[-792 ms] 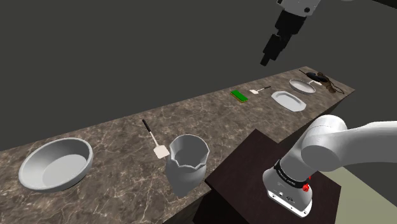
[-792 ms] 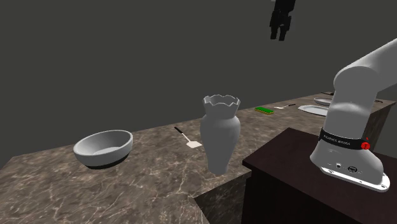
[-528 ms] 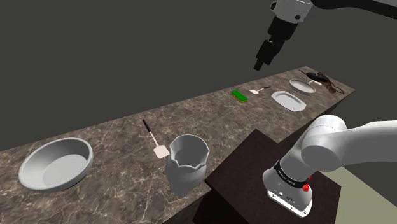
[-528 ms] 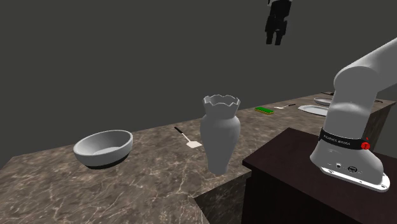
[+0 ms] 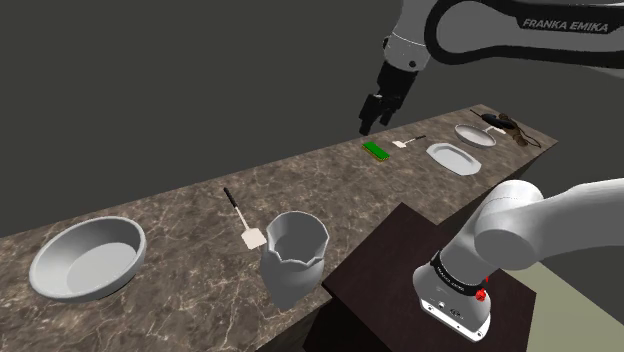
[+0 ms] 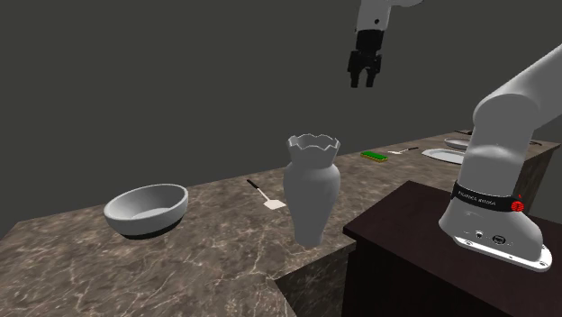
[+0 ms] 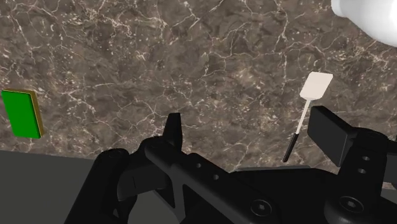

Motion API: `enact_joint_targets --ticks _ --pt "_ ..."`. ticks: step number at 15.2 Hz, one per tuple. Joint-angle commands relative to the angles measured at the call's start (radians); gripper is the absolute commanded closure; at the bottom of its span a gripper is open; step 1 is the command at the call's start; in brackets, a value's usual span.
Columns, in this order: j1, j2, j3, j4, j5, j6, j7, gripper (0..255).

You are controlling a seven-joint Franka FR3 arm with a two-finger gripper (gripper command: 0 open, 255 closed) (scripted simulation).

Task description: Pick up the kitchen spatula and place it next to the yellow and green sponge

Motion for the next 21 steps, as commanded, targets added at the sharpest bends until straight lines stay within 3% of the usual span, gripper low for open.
enact_joint_targets --ticks 1,12,21 --pt "0.006 0.050 0.029 -0.017 0.014 0.069 0.038 0" --pt "0.019 0.388 0.169 -0.004 0.022 0.397 0.237 0" --pt "0.025 0.740 0.244 0.139 -0.102 0.592 0.452 0"
